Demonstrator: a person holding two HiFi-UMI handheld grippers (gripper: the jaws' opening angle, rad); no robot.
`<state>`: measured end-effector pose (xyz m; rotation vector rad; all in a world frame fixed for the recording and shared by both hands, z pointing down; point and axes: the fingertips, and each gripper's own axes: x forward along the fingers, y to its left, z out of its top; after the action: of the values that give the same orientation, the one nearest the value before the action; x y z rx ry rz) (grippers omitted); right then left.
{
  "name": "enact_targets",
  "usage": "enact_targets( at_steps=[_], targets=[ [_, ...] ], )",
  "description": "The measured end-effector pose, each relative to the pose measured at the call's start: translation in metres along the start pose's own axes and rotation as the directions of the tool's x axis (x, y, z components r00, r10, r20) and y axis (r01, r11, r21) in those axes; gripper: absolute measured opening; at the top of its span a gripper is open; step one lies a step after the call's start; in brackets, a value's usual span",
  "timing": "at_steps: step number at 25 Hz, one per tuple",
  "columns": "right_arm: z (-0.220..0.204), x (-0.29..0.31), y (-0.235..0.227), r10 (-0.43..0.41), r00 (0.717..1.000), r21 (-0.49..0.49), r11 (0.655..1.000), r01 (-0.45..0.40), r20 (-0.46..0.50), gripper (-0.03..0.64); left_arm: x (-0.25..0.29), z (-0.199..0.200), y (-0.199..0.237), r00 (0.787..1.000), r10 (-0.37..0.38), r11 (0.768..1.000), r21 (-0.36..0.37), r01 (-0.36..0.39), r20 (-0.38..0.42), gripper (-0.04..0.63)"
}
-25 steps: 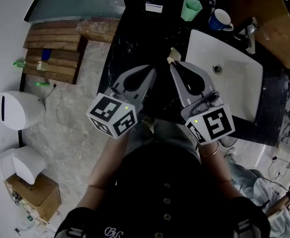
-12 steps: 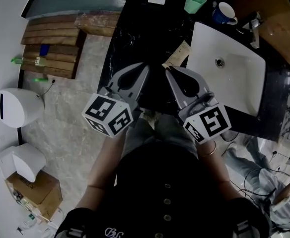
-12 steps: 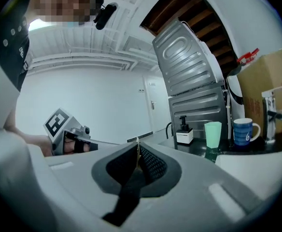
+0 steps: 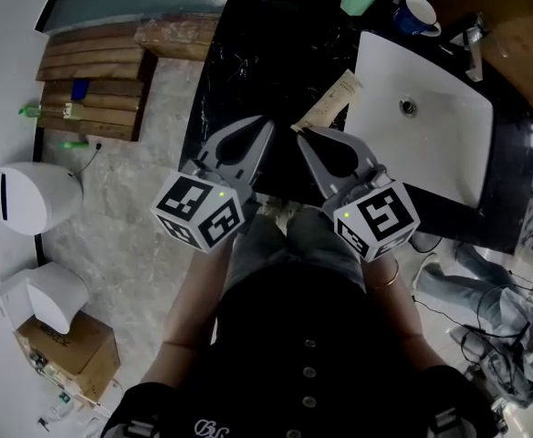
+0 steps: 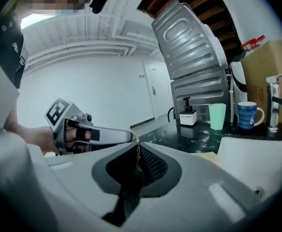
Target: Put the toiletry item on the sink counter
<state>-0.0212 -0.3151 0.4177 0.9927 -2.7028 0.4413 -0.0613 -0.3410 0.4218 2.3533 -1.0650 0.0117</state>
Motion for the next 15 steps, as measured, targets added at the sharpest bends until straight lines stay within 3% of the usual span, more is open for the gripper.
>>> enact_targets(
  at_steps=[4, 15],
  targets=[
    [-0.011, 0.003, -0.005, -0.02, 0.999, 0.024, 0.999, 0.022, -0.045, 0.011, -0.002, -0.005, 0.003, 1.0, 0.007, 1.0, -0.015, -0.007, -0.008, 0.014],
    [-0.033, 0.013, 0.0, -0.014, 0.989, -0.02, 1.0, 0.011, -0.147, 0.011, -0.006, -0.021, 0.004, 1.0, 0.002, 0.999, -0.048, -0.004, -0.032, 0.014]
  ],
)
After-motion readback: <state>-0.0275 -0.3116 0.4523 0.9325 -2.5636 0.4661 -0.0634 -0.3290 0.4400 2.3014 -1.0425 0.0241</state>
